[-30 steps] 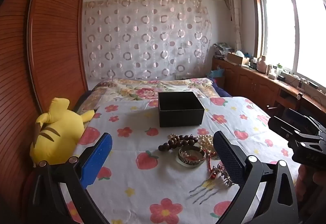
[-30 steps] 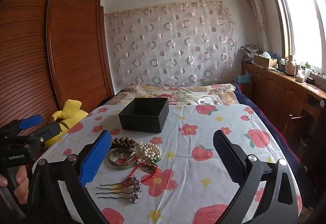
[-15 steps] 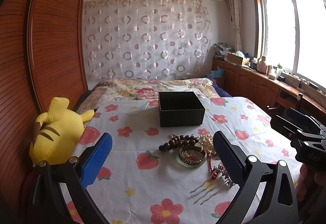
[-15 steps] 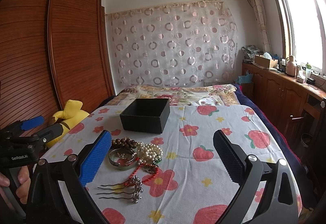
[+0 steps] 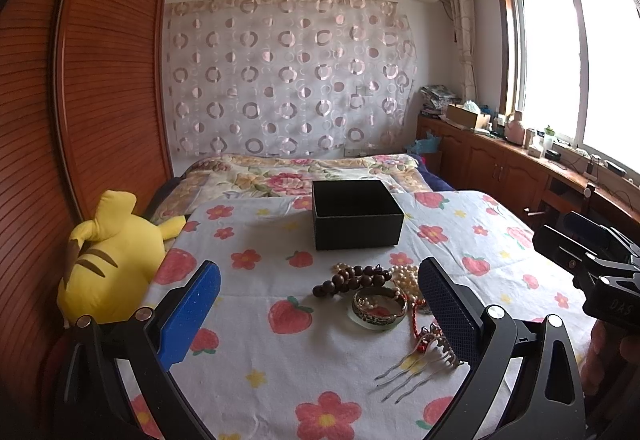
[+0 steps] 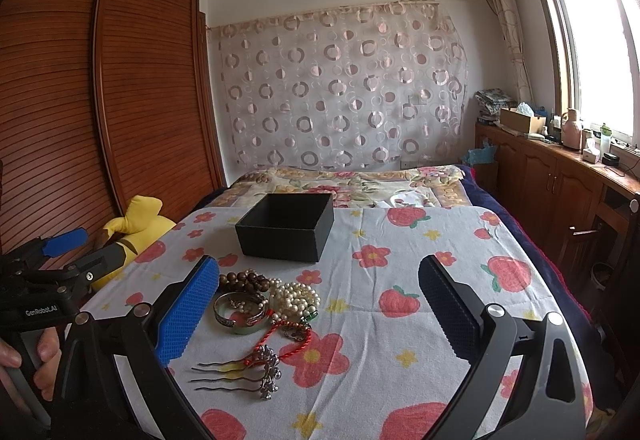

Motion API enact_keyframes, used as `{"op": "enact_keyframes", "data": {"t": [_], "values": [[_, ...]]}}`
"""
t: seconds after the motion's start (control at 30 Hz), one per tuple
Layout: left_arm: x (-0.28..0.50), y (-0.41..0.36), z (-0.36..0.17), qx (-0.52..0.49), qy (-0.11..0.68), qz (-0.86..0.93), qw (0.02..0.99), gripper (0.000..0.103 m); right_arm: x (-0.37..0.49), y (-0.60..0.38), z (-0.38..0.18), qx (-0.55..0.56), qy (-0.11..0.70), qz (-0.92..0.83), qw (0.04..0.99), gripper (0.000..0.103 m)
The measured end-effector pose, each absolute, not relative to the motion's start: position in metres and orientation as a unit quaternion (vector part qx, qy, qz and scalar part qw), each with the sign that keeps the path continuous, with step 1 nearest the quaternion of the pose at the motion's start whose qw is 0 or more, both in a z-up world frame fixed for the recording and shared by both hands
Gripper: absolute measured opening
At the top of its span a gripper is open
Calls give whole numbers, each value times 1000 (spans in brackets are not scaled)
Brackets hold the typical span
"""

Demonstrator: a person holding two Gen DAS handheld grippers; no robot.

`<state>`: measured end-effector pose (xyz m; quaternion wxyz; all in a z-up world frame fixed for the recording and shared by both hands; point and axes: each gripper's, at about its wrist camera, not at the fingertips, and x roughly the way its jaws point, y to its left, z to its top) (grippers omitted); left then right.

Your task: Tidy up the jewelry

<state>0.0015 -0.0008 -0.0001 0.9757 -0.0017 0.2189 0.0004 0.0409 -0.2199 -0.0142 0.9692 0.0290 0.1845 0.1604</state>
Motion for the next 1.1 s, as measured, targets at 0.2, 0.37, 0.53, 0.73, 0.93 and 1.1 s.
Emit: {"op": "enact_keyframes", "data": {"t": [0.2, 0.37, 0.53, 0.73, 0.93, 1.1], "values": [[3, -1, 2, -3, 218, 2, 976, 96, 41, -220, -14, 29, 185, 161, 969, 101], [0, 0, 0, -3, 217, 0, 976, 96, 41, -220, -14, 29, 185, 160, 969, 101], [0, 0, 0, -3, 217, 0, 976, 96, 41, -220, -14, 29, 185, 160, 969, 101], [-1, -1, 1, -5, 218, -1, 976, 96, 41, -220, -14, 29, 185, 160, 969, 101], [0, 0, 0, -4, 216, -1, 976, 96, 40, -220, -14, 29, 184, 161, 969, 101], [0, 0, 0, -4, 216, 0, 976, 96, 39, -219, -14, 29, 185, 161, 969, 101]]}}
